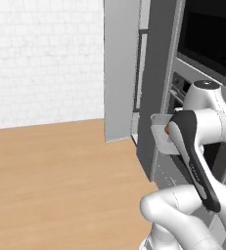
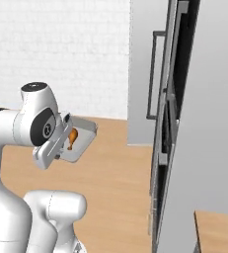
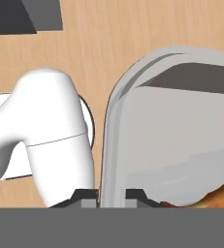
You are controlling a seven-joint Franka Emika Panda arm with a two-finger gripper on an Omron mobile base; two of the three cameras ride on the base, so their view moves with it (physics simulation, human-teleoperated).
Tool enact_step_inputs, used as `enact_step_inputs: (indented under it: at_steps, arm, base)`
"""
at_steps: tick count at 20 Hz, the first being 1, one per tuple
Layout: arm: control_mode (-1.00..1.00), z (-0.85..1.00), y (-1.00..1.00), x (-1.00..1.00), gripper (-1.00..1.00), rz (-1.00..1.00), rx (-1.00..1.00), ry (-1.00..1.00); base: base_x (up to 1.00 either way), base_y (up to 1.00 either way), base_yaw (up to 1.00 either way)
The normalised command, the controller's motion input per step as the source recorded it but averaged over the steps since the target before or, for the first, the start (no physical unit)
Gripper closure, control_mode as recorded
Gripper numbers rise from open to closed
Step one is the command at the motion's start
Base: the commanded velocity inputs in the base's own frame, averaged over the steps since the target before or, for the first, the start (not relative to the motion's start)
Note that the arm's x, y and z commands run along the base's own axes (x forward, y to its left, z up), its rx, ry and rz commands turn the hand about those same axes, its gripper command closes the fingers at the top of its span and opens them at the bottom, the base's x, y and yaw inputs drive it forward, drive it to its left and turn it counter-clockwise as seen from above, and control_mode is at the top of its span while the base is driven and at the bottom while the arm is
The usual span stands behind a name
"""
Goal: Take the meat container that has the chicken drumstick and place it on the second highest rack of the freezer. Then take the vegetable container that has the mushroom and broccoli and place it on the highest rack of the freezer.
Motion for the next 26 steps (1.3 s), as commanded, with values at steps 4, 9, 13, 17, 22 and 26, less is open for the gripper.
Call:
enact_step_inputs:
  at_steps: [4, 9, 13, 17, 22, 26]
  arm:
    - [1.0, 0.0, 0.0, 0.0, 1.0, 0.0, 0.0, 0.0]
    - [1.0, 0.0, 0.0, 0.0, 1.0, 0.0, 0.0, 0.0]
    - [1.0, 0.0, 0.0, 0.0, 1.0, 0.0, 0.0, 0.0]
    - [1.0, 0.0, 0.0, 0.0, 1.0, 0.0, 0.0, 0.0]
    - [1.0, 0.0, 0.0, 0.0, 1.0, 0.0, 0.0, 0.0]
    - [1.0, 0.0, 0.0, 0.0, 1.0, 0.0, 0.0, 0.0]
  base:
    - [1.0, 0.16, 0.07]
    - [1.0, 0.22, 0.05]
    - [0.95, 0.19, 0.03]
    - [0.95, 0.17, 0.0]
    - [0.85, 0.23, 0.0]
    - [0.74, 0.41, -0.05]
